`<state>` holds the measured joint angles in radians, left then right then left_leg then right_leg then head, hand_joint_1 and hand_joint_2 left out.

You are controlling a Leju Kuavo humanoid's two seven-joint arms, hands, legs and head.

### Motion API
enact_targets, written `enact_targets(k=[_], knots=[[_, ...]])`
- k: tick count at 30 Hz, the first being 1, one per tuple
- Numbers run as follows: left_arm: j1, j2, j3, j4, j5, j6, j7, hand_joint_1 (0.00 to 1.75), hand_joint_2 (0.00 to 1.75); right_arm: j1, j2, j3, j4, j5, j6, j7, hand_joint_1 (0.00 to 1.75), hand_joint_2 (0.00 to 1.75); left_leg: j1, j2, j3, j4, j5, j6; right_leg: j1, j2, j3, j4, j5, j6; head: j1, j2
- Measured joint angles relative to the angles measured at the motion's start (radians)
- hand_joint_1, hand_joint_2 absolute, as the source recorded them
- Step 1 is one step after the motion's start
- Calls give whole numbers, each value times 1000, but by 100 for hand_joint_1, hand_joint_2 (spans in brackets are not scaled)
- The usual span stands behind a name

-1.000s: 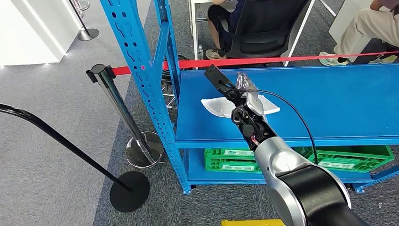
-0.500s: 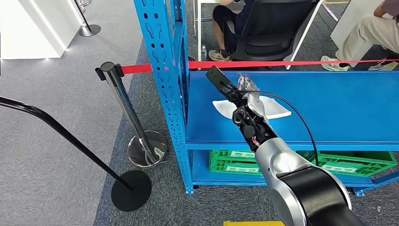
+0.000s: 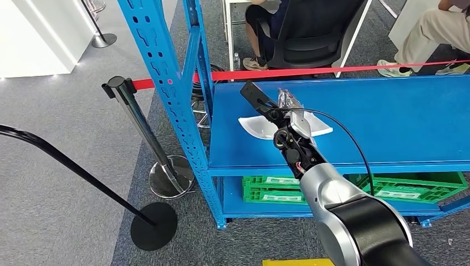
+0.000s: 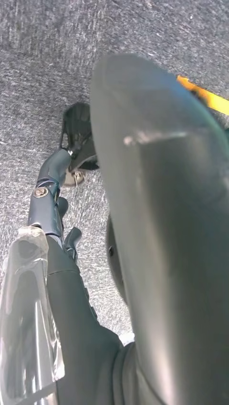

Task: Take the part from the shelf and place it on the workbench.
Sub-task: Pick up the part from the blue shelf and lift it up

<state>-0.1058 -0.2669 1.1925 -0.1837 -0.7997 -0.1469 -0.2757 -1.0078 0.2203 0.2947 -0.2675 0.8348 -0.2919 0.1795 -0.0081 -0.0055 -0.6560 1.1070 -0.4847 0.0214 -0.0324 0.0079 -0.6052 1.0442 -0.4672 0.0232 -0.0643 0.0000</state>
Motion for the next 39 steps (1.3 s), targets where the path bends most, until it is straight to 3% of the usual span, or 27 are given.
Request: enact_targets(k=[2,4,6,8,10,11,12,13,15,17,20,22,25,27,28,30,32,36,37,39], knots=[[-1,-1,0,0,-2,0,0,0,0,-1,-2,-2,-1,8,-1,1,0,0,-10,2,45,-86,21,16,-1,0,2,-6,2,4,0,0],[-1,-2,0,0,-6,-1,0,0,0,0,-4,-4,-1,14,-1,4,0,0,-16,4,54,-102,21,21,-3,0,6,-16,6,14,0,0],[-1,-4,0,0,-7,-3,0,0,0,1,-8,-6,-2,20,-2,8,0,0,-12,7,72,-129,35,27,-1,-1,6,-11,-2,22,1,0],[-1,-6,0,0,-7,-4,0,0,0,0,-13,-8,-3,24,-3,9,0,0,-6,11,88,-154,48,33,4,-2,-27,65,-45,24,4,0],[-2,-7,0,0,-7,-6,0,0,0,4,-17,-11,-3,24,-3,10,0,0,-7,11,89,-155,49,37,6,-2,-89,194,-101,28,6,0],[-1,-8,0,0,-7,-6,0,0,0,8,-20,-12,-3,24,-3,10,0,0,-7,10,89,-153,47,37,6,-2,-111,236,-111,30,6,0],[-1,-9,0,0,-7,-7,0,0,0,12,-22,-13,-3,24,-3,11,0,0,-7,9,89,-151,45,36,6,-3,-117,243,-103,32,7,0],[-1,-10,0,0,-7,-7,0,0,0,15,-24,-15,-3,24,-3,11,0,0,-6,7,89,-146,42,33,4,-3,-102,207,-76,34,7,0],[-1,-10,0,0,-7,-8,0,0,0,14,-26,-17,-3,24,-3,12,0,0,-4,5,84,-126,29,21,1,-6,-38,74,-13,39,8,0],[-1,-10,0,0,-7,-9,0,0,0,13,-25,-18,-3,24,-3,12,0,0,-7,4,73,-99,14,11,0,-5,-2,-1,10,33,5,0],[0,-10,0,0,-7,-9,0,0,0,16,-26,-20,-3,24,-3,13,0,0,-7,4,64,-88,8,7,2,-1,-4,-1,8,14,1,0],[0,-10,0,0,-7,-10,0,0,0,15,-26,-21,-3,24,-3,15,0,0,-4,5,50,-56,-17,-3,-3,0,-4,-2,10,6,-1,0],[0,-11,0,0,-8,-12,-1,0,0,21,-28,-23,-2,25,1,19,0,0,7,6,-33,117,-103,-20,-6,-1,-6,-3,12,2,-4,0],[1,-11,0,0,-8,-12,-1,0,0,35,-32,-25,-2,25,3,23,0,0,11,7,-73,192,-117,-21,-5,-2,-7,-3,12,2,-3,0],[1,-11,0,0,-8,-12,-1,0,0,44,-34,-27,-2,26,4,24,0,0,11,6,-63,168,-96,-18,-4,-2,-7,-3,12,2,-3,0],[1,-12,0,0,-8,-11,0,0,0,59,-38,-32,-2,27,4,27,0,0,5,5,5,31,-29,-3,-3,-1,-6,-4,12,2,-3,0],[0,-12,0,-1,-9,-7,1,0,0,74,-43,-40,-2,30,4,32,0,0,-3,5,63,-80,6,13,-4,-1,-4,-9,15,7,-4,0],[1,-14,0,-1,-15,2,8,0,0,116,-55,-58,-1,34,-11,31,0,175,-10,7,82,-122,20,26,-7,-3,-2,-20,18,26,-10,0],[1,-14,0,-1,-18,3,8,0,0,123,-58,-63,-1,33,-19,23,0,175,-7,8,87,-133,28,30,-5,-3,-10,-4,6,29,-8,0],[1,-15,0,0,-21,3,9,0,0,129,-66,-82,-1,8,-37,-11,0,175,-4,12,92,-146,36,36,-4,-4,-53,90,-47,34,-5,0]])
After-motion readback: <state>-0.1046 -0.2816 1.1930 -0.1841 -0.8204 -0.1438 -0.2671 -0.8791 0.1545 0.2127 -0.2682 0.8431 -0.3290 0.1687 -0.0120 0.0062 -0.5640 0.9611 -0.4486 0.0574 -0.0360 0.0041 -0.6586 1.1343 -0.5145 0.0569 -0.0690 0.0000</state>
